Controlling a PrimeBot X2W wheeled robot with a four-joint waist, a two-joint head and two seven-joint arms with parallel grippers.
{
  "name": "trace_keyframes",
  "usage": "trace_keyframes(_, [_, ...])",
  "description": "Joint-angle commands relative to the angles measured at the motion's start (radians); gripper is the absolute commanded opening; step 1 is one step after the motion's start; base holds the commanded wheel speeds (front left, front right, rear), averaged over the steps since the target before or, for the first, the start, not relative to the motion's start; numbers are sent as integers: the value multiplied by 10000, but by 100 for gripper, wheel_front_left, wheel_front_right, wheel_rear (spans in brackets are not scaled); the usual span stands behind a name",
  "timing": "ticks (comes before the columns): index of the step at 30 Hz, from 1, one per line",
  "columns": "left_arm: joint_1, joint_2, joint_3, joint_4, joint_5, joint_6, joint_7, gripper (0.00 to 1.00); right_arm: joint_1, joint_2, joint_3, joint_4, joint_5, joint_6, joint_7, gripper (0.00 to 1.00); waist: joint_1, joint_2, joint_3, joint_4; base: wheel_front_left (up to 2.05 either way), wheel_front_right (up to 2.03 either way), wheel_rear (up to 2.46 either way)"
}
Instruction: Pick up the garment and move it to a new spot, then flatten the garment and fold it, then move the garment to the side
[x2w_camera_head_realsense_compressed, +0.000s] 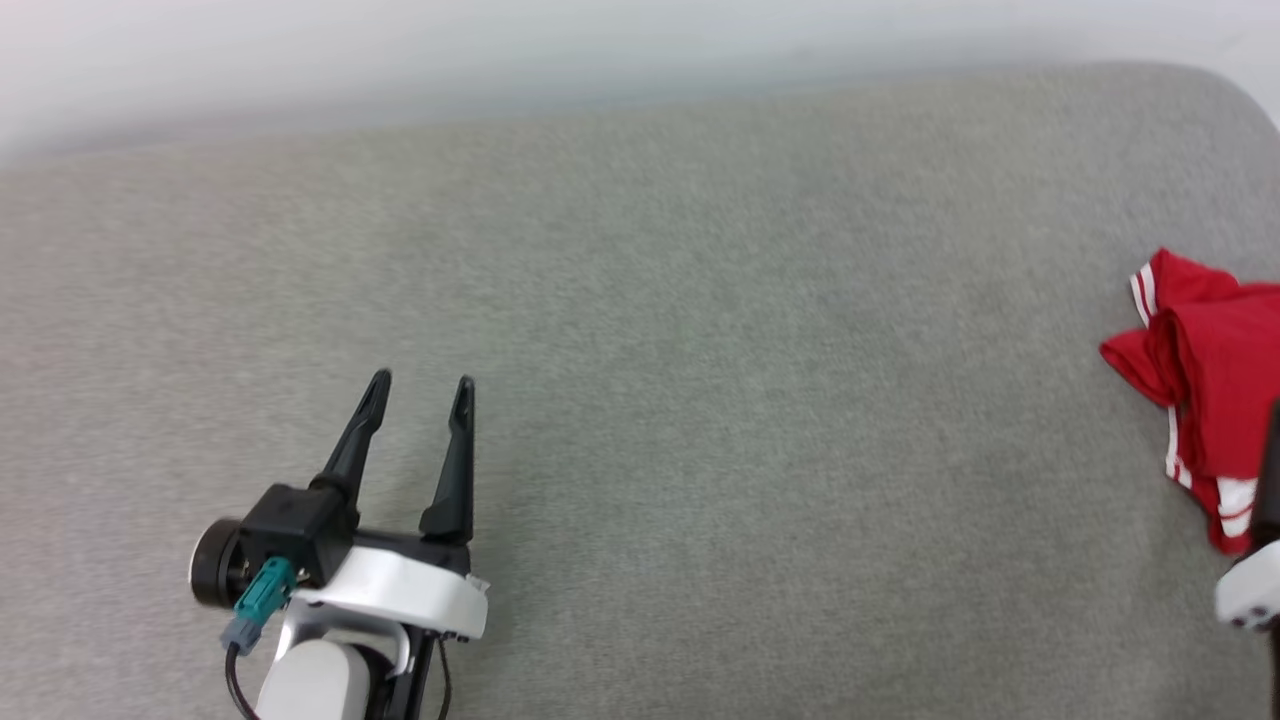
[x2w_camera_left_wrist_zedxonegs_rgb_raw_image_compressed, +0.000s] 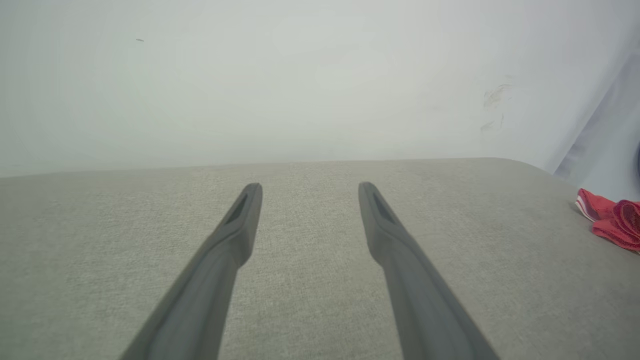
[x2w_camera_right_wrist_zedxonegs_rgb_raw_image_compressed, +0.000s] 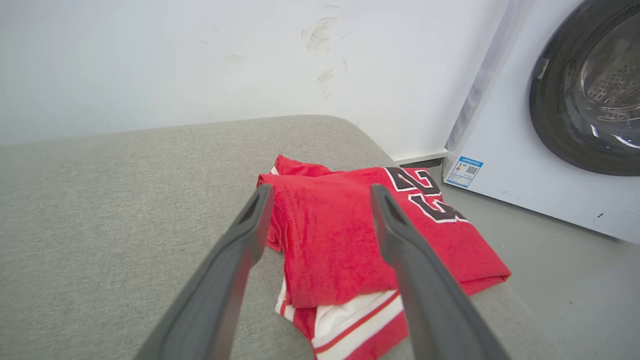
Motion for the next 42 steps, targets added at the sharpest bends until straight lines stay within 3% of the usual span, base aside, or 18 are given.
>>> trace_keyframes(1, [147,-11,58,38,65,23,-64,100,238,104,108,-168,77,-11,-3,100,4,-1,-394,351,0,0,0])
trace_keyframes(8, [631,-107,590,328,174,73,-64,100,1422,566,1281,-1313,368,-11,219,100,4,-1,-971,707,0,0,0])
trace_keyframes(18, [1471,-131,1283,772,421,40,-65,100,2727,641,3368,-2575,974,-11,340,100,4,-1,-1803,863,0,0,0])
trace_keyframes(31, [2117,-257,1437,605,719,-60,-66,100,3492,641,3781,-3659,1103,-10,589,100,4,-1,-2273,804,0,0,0])
trace_keyframes(42, [1964,-321,1409,468,911,-122,-66,100,3468,642,3814,-3668,904,-10,697,100,4,-1,-2216,890,0,0,0])
